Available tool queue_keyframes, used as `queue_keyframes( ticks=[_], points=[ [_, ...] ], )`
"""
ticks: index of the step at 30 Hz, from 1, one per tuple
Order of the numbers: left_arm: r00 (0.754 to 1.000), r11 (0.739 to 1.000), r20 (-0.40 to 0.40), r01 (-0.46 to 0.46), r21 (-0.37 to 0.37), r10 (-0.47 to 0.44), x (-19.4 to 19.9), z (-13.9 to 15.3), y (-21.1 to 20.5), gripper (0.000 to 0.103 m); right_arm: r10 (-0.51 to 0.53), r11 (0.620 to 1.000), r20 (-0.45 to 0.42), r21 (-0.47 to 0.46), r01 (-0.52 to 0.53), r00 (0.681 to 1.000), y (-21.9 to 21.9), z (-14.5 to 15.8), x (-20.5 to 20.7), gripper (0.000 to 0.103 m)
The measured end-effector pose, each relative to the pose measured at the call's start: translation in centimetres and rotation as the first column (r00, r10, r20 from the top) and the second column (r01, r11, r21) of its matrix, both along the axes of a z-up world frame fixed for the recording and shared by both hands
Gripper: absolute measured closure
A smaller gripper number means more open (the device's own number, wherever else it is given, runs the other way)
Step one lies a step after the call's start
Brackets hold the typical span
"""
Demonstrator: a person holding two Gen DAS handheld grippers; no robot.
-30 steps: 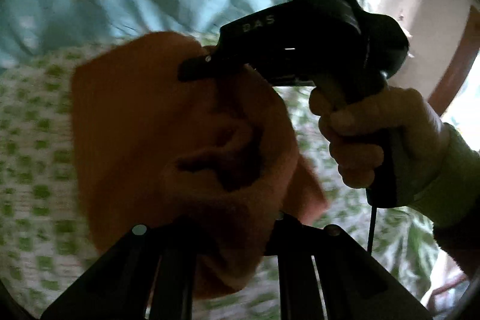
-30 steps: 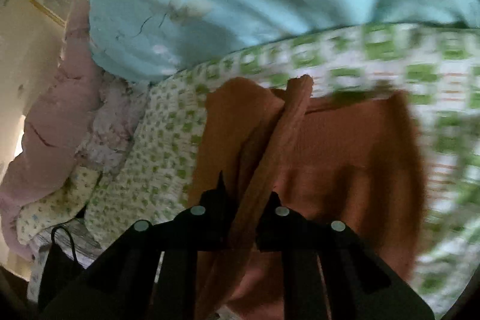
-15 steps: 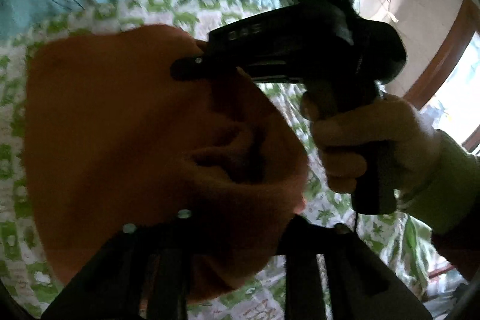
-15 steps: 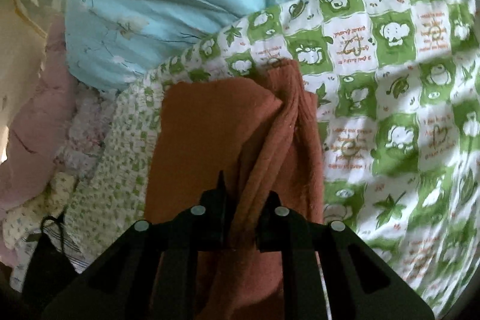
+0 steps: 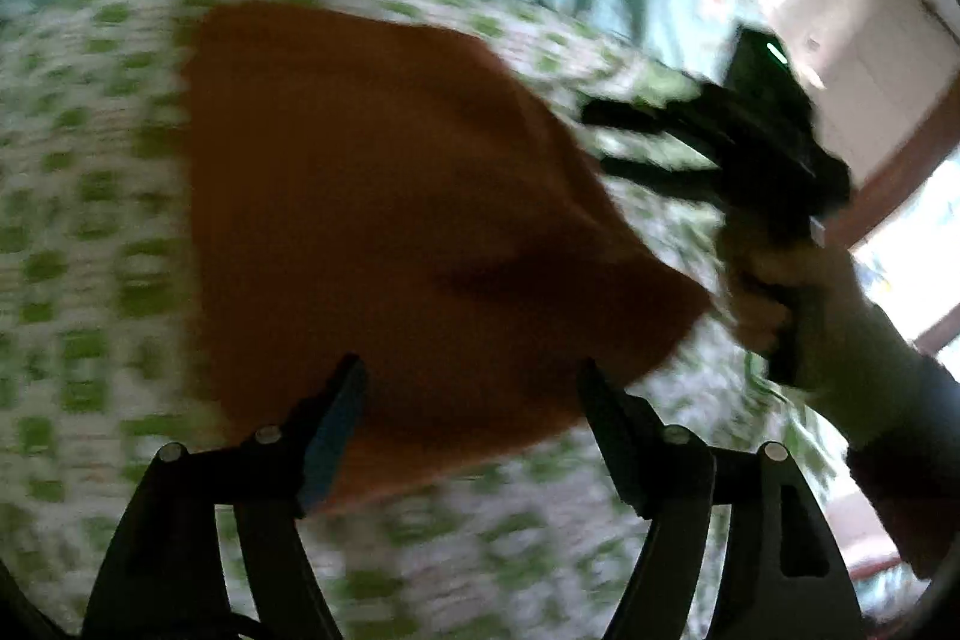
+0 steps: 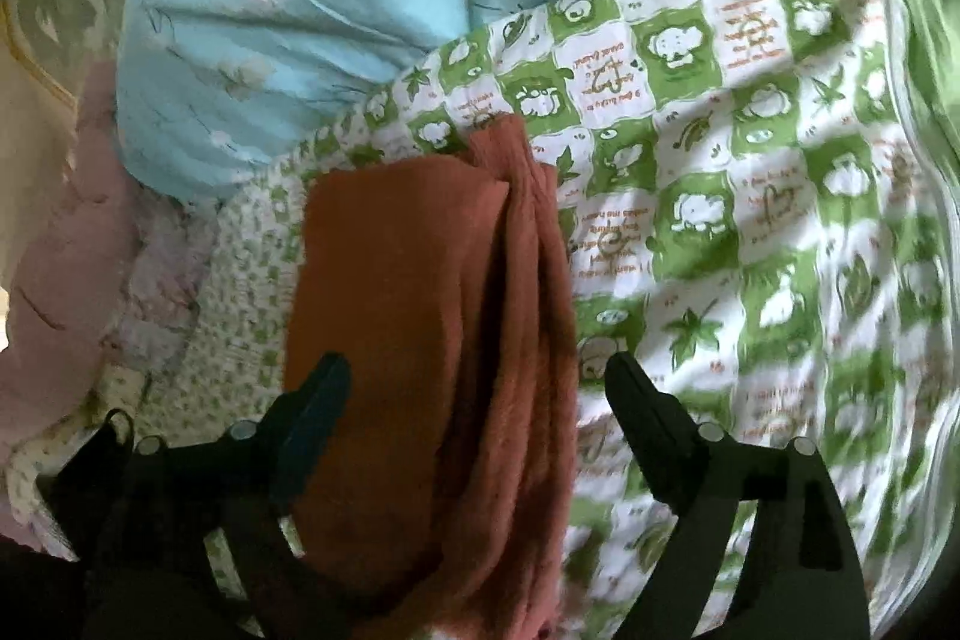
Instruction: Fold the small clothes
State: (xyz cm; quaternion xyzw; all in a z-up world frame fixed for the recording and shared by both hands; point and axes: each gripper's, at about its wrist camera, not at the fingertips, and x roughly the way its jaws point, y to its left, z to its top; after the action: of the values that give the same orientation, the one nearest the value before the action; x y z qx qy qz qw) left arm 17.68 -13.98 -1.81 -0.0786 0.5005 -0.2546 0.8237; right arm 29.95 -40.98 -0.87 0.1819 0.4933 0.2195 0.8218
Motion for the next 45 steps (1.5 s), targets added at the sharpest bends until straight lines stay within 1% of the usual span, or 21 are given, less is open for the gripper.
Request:
queue_keyframes(
  ticks=[2, 3, 5, 7, 9, 14, 15, 16, 17, 18, 19, 20, 21, 22, 25, 28, 31, 33, 37, 41, 45],
  points=[
    [0.998, 0.998, 0.010, -0.058, 0.019, 0.058, 0.5, 0.2, 2.2, 0.022, -0.004, 0.999, -0.033, 0.032, 0.005, 0.999, -0.1, -0.3, -0.2, 0.015],
    [0.996, 0.996, 0.002, -0.089, 0.017, 0.089, 1.3, 0.0, 3.2, 0.022, -0.005, 0.999, -0.051, 0.048, 0.007, 0.999, 0.0, -0.6, -0.2, 0.015],
    [0.989, 0.989, -0.034, -0.144, 0.008, 0.145, 3.2, -0.7, 4.7, 0.022, -0.003, 0.999, -0.064, 0.043, 0.005, 0.998, 0.4, -0.9, -0.1, 0.015],
    [0.978, 0.980, -0.066, -0.199, -0.022, 0.197, 4.9, -1.5, 6.1, 0.022, 0.009, 1.000, -0.073, 0.015, -0.008, 0.997, 1.0, -1.4, 0.1, 0.015],
    [0.967, 0.970, -0.096, -0.240, -0.029, 0.236, 6.3, -2.4, 6.9, 0.022, 0.018, 1.000, -0.091, 0.023, -0.016, 0.996, 1.4, -2.2, 0.5, 0.015],
    [0.948, 0.960, -0.209, -0.264, -0.089, 0.242, 9.2, -5.7, 7.7, 0.022, 0.001, 1.000, -0.124, -0.009, -0.002, 0.992, 2.2, -3.8, 1.6, 0.016],
    [0.944, 0.959, -0.231, -0.264, -0.101, 0.235, 9.5, -6.2, 7.6, 0.022, -0.007, 1.000, -0.126, -0.019, 0.005, 0.992, 2.3, -4.0, 1.7, 0.018],
    [0.944, 0.958, -0.243, -0.258, -0.123, 0.223, 10.3, -6.8, 7.2, 0.023, -0.010, 1.000, -0.123, -0.022, 0.007, 0.992, 2.4, -4.1, 1.7, 0.025],
    [0.947, 0.958, -0.240, -0.252, -0.135, 0.215, 10.4, -7.0, 7.1, 0.026, -0.007, 1.000, -0.124, -0.018, 0.005, 0.992, 2.5, -4.2, 1.8, 0.039],
    [0.952, 0.961, -0.234, -0.235, -0.148, 0.197, 10.7, -7.0, 6.9, 0.040, -0.002, 1.000, -0.137, 0.007, 0.003, 0.991, 2.5, -4.4, 1.9, 0.047],
    [0.957, 0.965, -0.237, -0.206, -0.163, 0.165, 11.0, -7.3, 6.3, 0.049, 0.002, 1.000, -0.152, 0.029, 0.002, 0.988, 2.5, -4.6, 1.9, 0.056],
    [0.961, 0.969, -0.232, -0.189, -0.161, 0.149, 11.0, -7.3, 6.2, 0.063, 0.005, 0.999, -0.163, 0.052, 0.004, 0.987, 2.6, -4.7, 1.9, 0.062],
    [0.967, 0.972, -0.215, -0.174, -0.159, 0.138, 10.8, -6.9, 6.3, 0.078, 0.006, 0.999, -0.159, 0.054, 0.002, 0.987, 2.7, -4.7, 1.7, 0.065],
    [0.971, 0.972, -0.203, -0.162, -0.172, 0.126, 10.6, -6.3, 6.3, 0.081, 0.010, 0.998, -0.153, 0.057, -0.001, 0.988, 2.9, -4.4, 1.5, 0.068],
    [0.984, 0.969, -0.148, -0.128, -0.210, 0.098, 9.2, -3.7, 7.1, 0.083, 0.015, 0.995, -0.136, 0.100, -0.001, 0.991, 3.5, -3.2, 0.6, 0.072],
    [0.994, 0.979, -0.064, -0.098, -0.176, 0.088, 5.7, -0.4, 9.1, 0.084, 0.069, 0.990, -0.106, 0.133, -0.055, 0.992, 5.6, -1.4, -0.9, 0.073],
    [0.991, 0.975, -0.052, -0.129, -0.181, 0.122, 2.2, 2.0, 13.2, 0.084, 0.148, 0.973, -0.087, 0.189, -0.130, 0.985, 9.1, -0.3, -2.8, 0.073],
    [0.985, 0.969, -0.062, -0.169, -0.180, 0.160, 0.0, 2.8, 16.5, 0.084, 0.196, 0.956, -0.090, 0.239, -0.170, 0.976, 11.9, -0.3, -4.0, 0.073],
    [0.963, 0.953, -0.092, -0.265, -0.146, 0.254, -4.2, 2.7, 22.7, 0.084, 0.285, 0.927, -0.112, 0.285, -0.244, 0.952, 17.8, -2.0, -5.1, 0.073],
    [0.931, 0.928, -0.123, -0.356, -0.110, 0.343, -7.4, 1.4, 26.9, 0.084, 0.365, 0.906, -0.150, 0.284, -0.313, 0.919, 23.7, -4.4, -5.6, 0.073],
    [0.905, 0.904, -0.143, -0.415, -0.100, 0.400, -9.5, -0.3, 30.0, 0.084, 0.413, 0.894, -0.170, 0.265, -0.362, 0.895, 26.6, -5.9, -6.4, 0.073]
  ],
)
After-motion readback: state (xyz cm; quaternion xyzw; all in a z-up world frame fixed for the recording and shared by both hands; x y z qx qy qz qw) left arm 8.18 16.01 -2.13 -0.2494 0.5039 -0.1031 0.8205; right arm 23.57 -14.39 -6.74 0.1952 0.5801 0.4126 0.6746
